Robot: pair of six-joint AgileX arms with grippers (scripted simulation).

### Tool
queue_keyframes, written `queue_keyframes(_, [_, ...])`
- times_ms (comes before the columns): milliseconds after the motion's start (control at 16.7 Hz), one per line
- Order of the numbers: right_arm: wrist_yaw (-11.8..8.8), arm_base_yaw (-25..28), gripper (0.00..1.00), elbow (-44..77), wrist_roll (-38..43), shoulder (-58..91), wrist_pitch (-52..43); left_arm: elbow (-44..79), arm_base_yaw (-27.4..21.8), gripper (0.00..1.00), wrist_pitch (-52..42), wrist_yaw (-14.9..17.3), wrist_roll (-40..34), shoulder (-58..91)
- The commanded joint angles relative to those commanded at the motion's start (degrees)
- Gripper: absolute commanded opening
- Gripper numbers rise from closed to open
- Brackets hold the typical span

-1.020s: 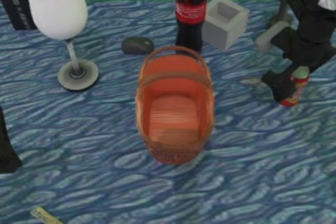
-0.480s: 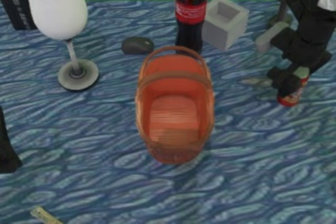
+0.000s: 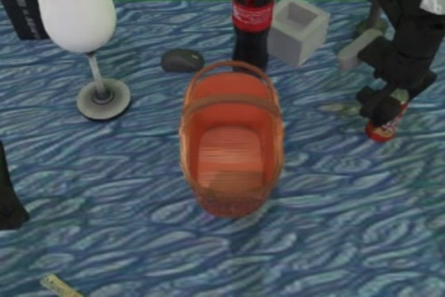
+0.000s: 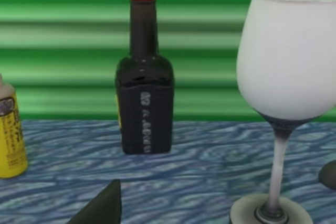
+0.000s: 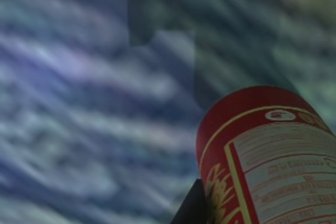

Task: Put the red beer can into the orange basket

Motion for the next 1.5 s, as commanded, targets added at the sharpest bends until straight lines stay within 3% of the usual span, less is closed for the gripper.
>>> queue_keyframes(480, [0.0,-0.1,0.0,0.0,0.1,-0.1,0.0,0.0,0.0,1.0,0.0,0.0,0.0,0.0])
queue_keyframes(600, [-1.3,0.2,0.0,-0.4,0.6,-0.1,1.8,0.0,0.0,1.0,0.0,0.0,0.0,0.0])
queue_keyframes(720, [-4.3,0.7,0.0,-1.3,1.9,-0.2,6.1,0.0,0.0,1.0,0.0,0.0,0.0,0.0])
queue_keyframes(840, [-8.7,1.3,0.0,-2.8,4.0,-0.5,12.8,0.0,0.0,1.0,0.0,0.0,0.0,0.0])
queue_keyframes(1020, [-17.3,2.3,0.0,-5.9,8.4,-1.1,27.2,0.0,0.0,1.0,0.0,0.0,0.0,0.0])
queue_keyframes(1500, [-45.0,5.6,0.0,-18.2,23.4,-5.8,77.8,0.0,0.0,1.0,0.0,0.0,0.0,0.0])
